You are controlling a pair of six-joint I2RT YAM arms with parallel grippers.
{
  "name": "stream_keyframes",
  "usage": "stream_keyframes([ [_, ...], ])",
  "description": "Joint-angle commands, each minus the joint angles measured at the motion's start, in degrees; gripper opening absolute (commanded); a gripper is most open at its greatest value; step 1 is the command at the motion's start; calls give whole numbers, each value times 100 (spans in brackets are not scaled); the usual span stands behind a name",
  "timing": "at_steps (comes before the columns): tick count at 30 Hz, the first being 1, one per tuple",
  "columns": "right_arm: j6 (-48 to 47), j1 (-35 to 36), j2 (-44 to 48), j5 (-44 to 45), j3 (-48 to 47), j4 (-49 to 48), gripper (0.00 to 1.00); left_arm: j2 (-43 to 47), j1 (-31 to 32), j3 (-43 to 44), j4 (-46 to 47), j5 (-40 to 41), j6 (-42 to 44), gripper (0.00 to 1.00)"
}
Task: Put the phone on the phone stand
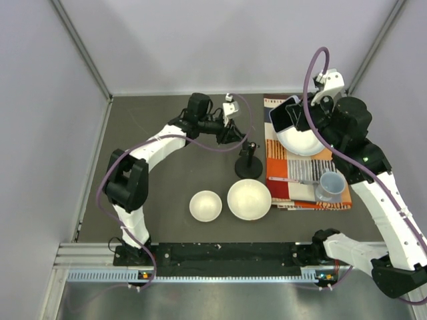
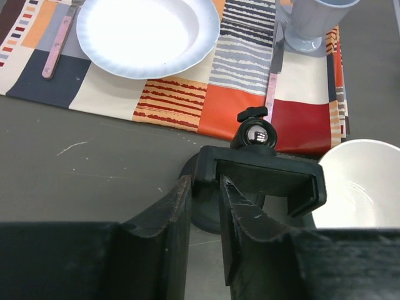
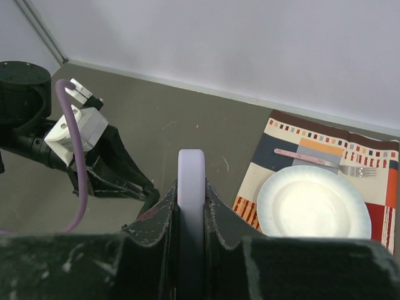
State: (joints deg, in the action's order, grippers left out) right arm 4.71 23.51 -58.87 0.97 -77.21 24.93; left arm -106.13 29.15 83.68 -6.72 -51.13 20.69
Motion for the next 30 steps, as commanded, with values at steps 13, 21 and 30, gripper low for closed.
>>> stream_keyframes([
  [13,144,31,-221,-932,13,-743,0,1945,240,-2221,2069,1637,-1304,6],
  [21,259,119,-678,-1651,30,-1024,0,3194,337,-3103,1903,3616,-2031,0],
  [30,-1366,1077,-1205,-3021,39,-1095,0,4170,733,-4279,2649,6704,-3211,0],
])
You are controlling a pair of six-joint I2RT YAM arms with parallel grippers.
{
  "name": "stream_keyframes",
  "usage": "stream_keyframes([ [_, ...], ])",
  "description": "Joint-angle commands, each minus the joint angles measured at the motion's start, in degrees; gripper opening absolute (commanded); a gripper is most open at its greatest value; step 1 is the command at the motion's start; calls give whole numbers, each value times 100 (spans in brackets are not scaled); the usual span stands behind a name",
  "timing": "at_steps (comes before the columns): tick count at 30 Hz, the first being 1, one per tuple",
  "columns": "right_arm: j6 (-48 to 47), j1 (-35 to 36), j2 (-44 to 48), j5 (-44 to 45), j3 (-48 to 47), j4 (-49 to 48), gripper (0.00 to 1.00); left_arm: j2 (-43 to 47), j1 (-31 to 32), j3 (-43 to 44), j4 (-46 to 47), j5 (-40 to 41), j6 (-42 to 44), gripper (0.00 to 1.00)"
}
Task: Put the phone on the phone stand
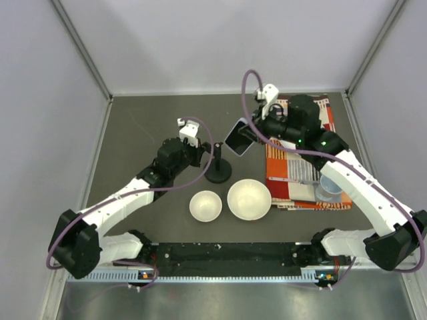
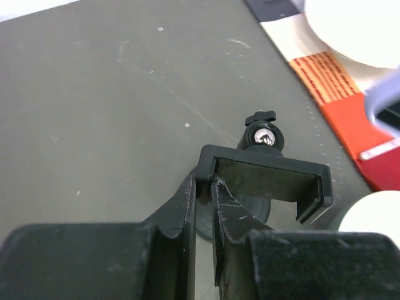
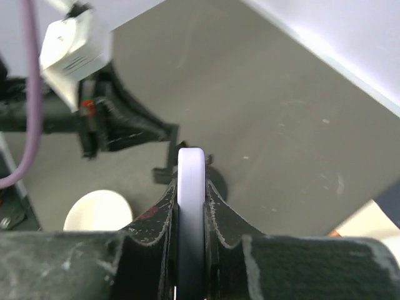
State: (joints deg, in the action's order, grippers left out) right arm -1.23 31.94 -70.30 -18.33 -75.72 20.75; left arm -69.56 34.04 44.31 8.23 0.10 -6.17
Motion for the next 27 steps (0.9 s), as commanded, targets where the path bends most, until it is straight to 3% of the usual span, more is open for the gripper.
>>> stream_keyframes([
  [1,-869,233,-89,-1372,-118,-687,0,557,243,-371,1181,1581,-534,0],
  [8,-2562,338,-273,-3728,171,-511,0,452,357,-151,707,1546,-701,0],
  [16,-3813,944,-1205,-3863,-601,298,0,645,393,-72,329,1291,-710,0],
  [27,-4982,1051,-2461,-4495,-1823,851,0,865,384,-90,241,536,-279,0],
])
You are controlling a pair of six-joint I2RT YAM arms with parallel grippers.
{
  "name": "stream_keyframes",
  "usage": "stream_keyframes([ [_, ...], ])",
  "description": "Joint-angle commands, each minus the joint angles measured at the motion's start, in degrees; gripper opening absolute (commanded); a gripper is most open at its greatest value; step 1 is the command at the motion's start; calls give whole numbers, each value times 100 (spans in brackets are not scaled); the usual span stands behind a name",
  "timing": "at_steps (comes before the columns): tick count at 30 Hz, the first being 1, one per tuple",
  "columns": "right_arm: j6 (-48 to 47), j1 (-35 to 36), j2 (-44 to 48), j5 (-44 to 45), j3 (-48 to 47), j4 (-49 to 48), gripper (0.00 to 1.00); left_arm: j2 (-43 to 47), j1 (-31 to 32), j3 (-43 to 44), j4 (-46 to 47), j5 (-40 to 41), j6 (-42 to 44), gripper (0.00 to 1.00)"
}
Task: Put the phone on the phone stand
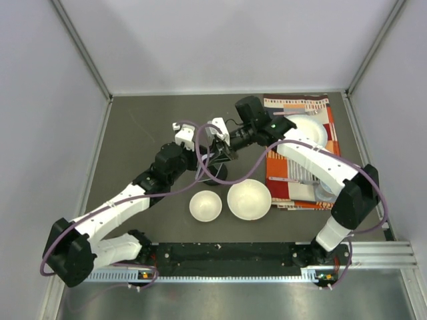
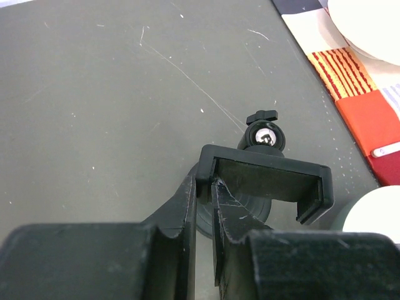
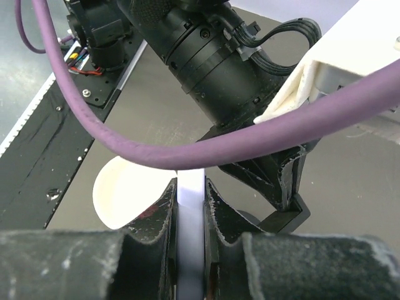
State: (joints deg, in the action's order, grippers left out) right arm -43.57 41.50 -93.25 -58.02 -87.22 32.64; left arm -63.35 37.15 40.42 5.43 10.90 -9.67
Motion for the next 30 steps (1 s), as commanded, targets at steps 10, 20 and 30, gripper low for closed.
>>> stream_keyframes([
  [10,-1215,430,-632,-202,-866,-258,0,157,65,422,555,-1809,490,0],
  [20,-1347,229,-738,177,-1025,-258,0,-98,12,730,344,-2494,1292,0],
  [30,-1399,-194,-572,-122,-753,-250,0,-142,-409,738,266,-3848,1423,0],
])
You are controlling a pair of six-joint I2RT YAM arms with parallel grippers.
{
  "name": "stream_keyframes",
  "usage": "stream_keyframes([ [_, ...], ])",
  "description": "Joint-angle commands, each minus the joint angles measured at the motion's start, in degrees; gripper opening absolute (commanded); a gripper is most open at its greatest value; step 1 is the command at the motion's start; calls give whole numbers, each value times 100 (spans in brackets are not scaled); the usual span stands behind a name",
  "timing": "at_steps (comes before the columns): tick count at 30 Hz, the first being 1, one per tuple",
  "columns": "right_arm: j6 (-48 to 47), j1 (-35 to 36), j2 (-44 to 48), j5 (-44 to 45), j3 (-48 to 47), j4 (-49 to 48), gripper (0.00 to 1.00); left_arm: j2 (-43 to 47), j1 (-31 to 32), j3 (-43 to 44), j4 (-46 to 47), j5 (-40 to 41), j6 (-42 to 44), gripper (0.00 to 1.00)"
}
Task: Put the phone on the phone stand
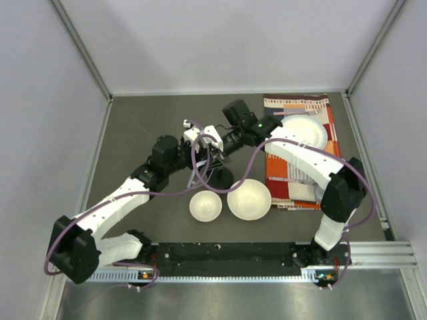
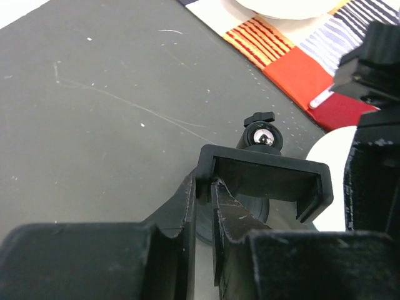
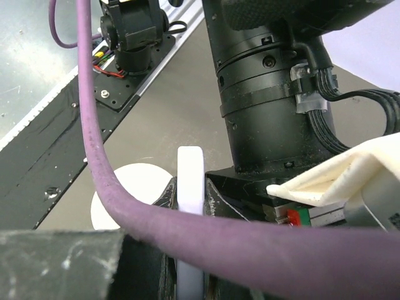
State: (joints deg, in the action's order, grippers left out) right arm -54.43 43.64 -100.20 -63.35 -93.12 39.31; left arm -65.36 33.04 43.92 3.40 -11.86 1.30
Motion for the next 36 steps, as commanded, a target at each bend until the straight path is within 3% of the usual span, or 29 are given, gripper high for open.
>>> stream_keyframes([
  [1,-305,-443,133,377,-145,-908,0,33,-51,459,382,-1696,397,0],
  [9,-278,-716,247,227,92,-925,0,-126,-263,512,223,-2320,652,0],
  [20,-137,-813,-218,-89,-285,-934,0,-293,-271,670,-6,-2637,810,0],
  [24,107,-813,-307,182,-356,-908,0,-372,-271,758,-41,-2480,802,0],
  [28,661,-813,9,955,-154,-872,0,-258,-271,741,46,-1436,468,0],
  [33,1785,-804,299,1702,188,-916,0,286,-263,-58,1135,611,-278,0],
  [36,2638,-778,264,2921,251,-925,0,743,-228,-472,1557,1795,-534,0],
])
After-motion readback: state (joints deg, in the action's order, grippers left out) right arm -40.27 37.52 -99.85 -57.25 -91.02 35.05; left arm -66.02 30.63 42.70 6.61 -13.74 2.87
